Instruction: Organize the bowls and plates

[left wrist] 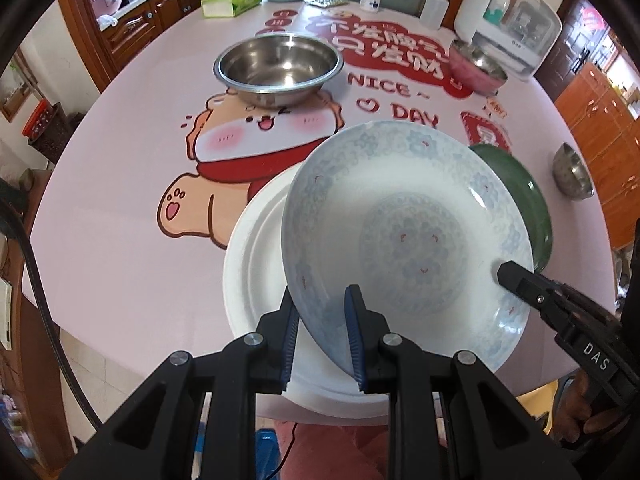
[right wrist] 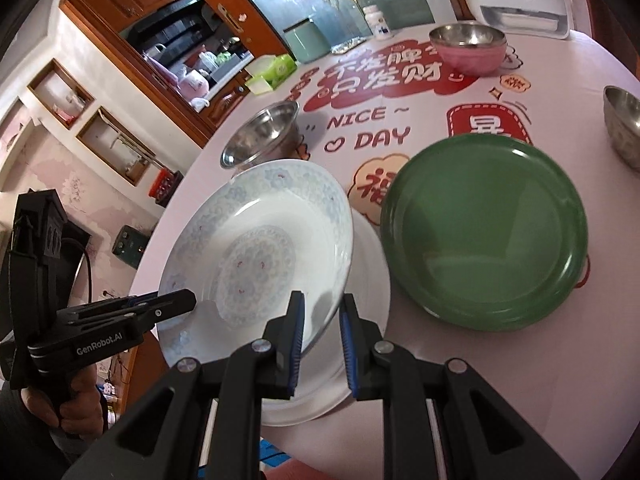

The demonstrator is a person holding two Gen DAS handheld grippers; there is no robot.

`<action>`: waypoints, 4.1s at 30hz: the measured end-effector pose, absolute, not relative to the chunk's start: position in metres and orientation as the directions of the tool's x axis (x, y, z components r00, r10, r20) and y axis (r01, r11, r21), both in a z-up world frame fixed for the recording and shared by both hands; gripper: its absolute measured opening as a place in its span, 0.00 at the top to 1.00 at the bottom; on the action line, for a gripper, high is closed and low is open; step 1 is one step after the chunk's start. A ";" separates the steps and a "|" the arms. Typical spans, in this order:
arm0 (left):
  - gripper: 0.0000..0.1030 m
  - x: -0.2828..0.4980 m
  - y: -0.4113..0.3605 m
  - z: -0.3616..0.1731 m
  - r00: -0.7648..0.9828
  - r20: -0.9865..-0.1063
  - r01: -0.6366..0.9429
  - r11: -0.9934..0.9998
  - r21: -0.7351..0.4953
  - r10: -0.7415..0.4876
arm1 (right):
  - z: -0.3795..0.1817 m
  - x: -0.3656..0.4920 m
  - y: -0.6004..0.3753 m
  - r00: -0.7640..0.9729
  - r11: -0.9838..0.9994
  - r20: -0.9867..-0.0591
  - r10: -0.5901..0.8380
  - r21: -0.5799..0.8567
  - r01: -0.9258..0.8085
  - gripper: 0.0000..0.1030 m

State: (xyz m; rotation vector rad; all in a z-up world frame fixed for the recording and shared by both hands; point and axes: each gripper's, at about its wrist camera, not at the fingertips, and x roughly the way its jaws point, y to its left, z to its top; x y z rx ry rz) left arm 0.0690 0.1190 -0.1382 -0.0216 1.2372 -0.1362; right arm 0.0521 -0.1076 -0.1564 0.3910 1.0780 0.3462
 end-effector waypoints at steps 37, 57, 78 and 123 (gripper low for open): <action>0.74 0.078 0.135 -0.148 0.320 -0.947 0.083 0.996 -0.015 -0.041 | -0.187 0.057 -0.082 0.268 0.916 -0.878 0.396 0.396 -0.056 0.81; 0.57 0.071 0.094 -0.107 0.413 -0.911 0.031 0.999 0.012 -0.002 | -0.166 0.050 -0.095 0.239 0.895 -0.874 0.424 0.363 -0.260 0.54; 0.40 0.083 0.010 -0.090 0.440 -0.897 0.101 0.995 0.001 -0.044 | -0.154 0.023 -0.208 0.389 0.909 -0.832 0.396 0.415 -0.037 0.53; 0.27 0.201 -0.062 -0.185 0.161 -0.975 0.338 0.936 -0.094 -0.156 | -0.216 0.062 -0.293 0.445 0.680 -0.782 0.436 0.610 0.406 0.79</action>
